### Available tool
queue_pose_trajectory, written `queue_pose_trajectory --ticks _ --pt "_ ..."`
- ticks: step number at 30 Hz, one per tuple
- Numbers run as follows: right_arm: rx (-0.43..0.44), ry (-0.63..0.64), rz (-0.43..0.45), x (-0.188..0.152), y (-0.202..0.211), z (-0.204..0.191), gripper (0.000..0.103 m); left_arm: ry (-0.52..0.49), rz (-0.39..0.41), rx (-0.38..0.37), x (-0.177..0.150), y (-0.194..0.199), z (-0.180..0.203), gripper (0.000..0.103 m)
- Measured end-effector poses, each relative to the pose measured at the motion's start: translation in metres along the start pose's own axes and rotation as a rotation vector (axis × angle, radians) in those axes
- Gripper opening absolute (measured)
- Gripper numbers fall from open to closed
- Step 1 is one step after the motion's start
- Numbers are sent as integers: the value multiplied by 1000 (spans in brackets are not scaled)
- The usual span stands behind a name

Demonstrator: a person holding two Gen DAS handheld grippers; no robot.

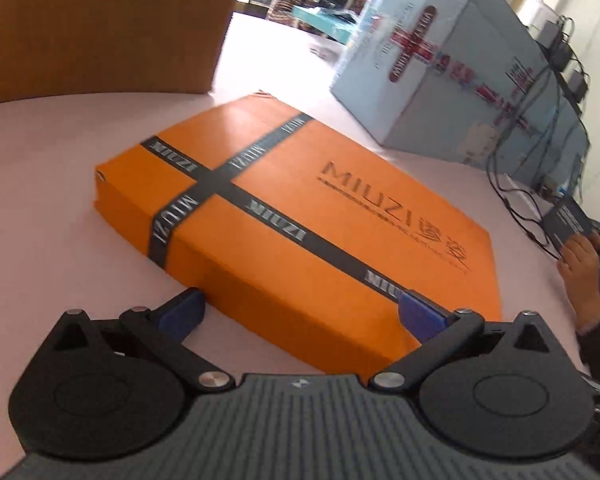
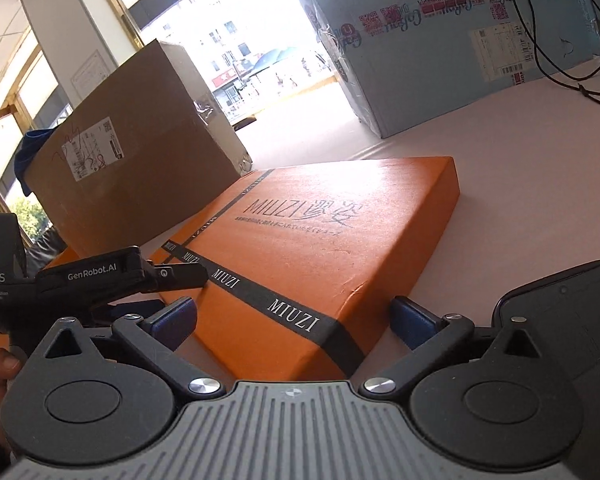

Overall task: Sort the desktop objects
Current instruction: 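Move both grippers to opposite edges of the flat orange lid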

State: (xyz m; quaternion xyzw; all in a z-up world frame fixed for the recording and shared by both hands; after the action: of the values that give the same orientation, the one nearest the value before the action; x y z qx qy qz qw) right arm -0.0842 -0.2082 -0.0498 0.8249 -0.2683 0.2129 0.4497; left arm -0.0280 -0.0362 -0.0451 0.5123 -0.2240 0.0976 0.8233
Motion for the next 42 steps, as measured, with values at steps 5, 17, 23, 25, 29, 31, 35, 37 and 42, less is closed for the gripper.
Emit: queue_pose_trajectory --ticks 5,17,23,25,29,31,35,37,42 --pt "92 7 -25 -8 -4 -8 103 117 33 -21 0 2 -3 103" --pt "98 -54 6 -4 -2 -1 103 391 202 154 41 31 -97 103" --pt "81 -67 17 3 -12 -1 103 345 220 126 71 20 -110 103" --pt "73 -62 16 4 -13 -2 103 300 233 153 79 14 -111 103" --pt "97 -79 24 4 -12 1 103 205 233 198 89 3 -109 103" --pt "99 -81 25 4 -12 1 103 155 206 194 93 -4 -104 103" --pt "101 -82 26 4 -11 2 103 117 149 144 95 -9 -96 103" --pt "107 -85 28 4 -11 3 103 122 135 115 93 -8 -96 103" --pt "109 -85 21 4 -9 4 103 170 73 17 85 2 -98 103"
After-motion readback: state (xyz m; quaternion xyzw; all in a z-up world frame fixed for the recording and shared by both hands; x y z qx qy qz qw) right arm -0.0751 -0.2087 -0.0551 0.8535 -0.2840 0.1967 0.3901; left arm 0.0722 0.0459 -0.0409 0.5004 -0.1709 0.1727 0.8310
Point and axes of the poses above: each gripper's, at about its wrist camera, not at the fingertips, and y roughly against the way its jaws point, z to its right, x to its top, the point moved 10 cm from there along -y, roughly the way its jaws point, and after that the axes turned 14 degrees about -z, right-handed, at the moved point
